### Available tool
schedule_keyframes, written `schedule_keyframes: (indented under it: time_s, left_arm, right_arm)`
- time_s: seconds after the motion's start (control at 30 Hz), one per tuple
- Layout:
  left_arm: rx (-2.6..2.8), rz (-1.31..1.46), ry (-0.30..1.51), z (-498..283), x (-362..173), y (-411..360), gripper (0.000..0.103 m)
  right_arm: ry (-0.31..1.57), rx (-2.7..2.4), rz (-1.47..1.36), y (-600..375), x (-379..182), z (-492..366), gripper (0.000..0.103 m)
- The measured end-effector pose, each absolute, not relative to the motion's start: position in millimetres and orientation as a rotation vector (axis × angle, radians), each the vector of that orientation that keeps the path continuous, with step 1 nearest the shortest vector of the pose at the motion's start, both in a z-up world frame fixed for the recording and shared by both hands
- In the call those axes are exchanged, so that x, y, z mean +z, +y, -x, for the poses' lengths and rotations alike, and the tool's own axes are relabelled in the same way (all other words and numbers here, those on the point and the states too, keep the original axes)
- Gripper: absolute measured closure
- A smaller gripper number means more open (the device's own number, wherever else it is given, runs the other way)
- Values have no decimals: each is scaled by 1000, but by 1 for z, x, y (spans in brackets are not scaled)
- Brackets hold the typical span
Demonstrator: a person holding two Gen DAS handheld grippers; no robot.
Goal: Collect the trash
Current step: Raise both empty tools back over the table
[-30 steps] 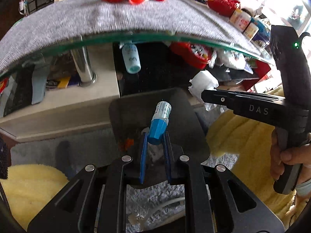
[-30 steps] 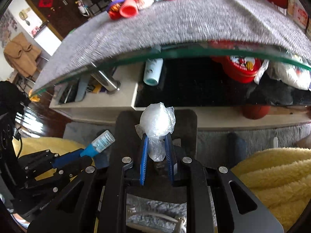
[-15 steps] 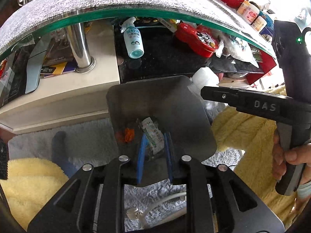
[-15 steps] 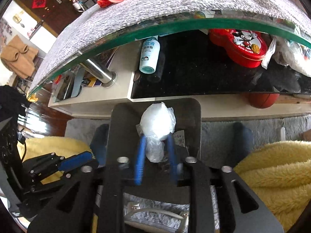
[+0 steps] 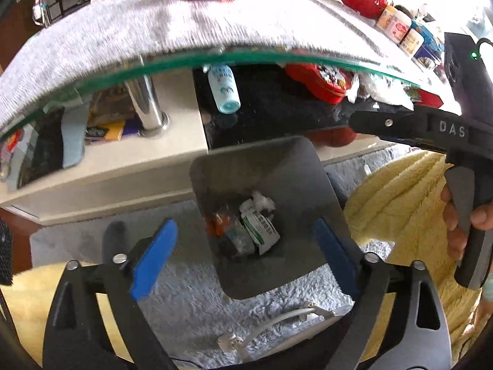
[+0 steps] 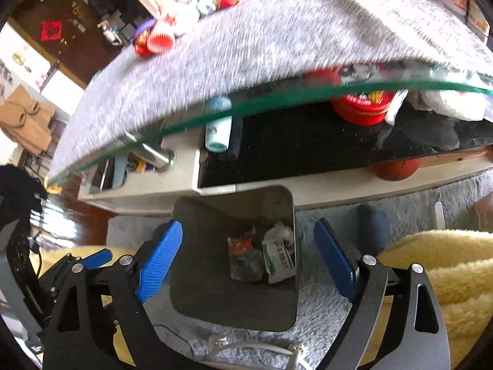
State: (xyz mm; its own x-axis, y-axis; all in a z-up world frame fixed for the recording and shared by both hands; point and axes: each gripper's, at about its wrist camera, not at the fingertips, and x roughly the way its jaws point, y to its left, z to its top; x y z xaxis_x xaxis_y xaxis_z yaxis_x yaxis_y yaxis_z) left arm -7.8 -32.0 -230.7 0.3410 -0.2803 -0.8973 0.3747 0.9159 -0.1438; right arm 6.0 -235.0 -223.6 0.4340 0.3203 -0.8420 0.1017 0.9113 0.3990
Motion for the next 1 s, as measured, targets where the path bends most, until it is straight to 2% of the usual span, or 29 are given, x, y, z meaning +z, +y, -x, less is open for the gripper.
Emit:
schedule_keyframes:
  time_s: [0.1,0.57,1.0]
  left_arm:
    - [-415,-77,1121,0,-216,-26,8]
    - [-351,-64,987,-62,-146,-8,8]
    - [-316,-25,956,-144,-121,-1,8]
  right_arm:
    - [1083,139,-432,-242,-205,-11,15]
    - [975,139,-331,-254,-135,-69,13]
    - [937,176,-268,-242,-118,-149,13]
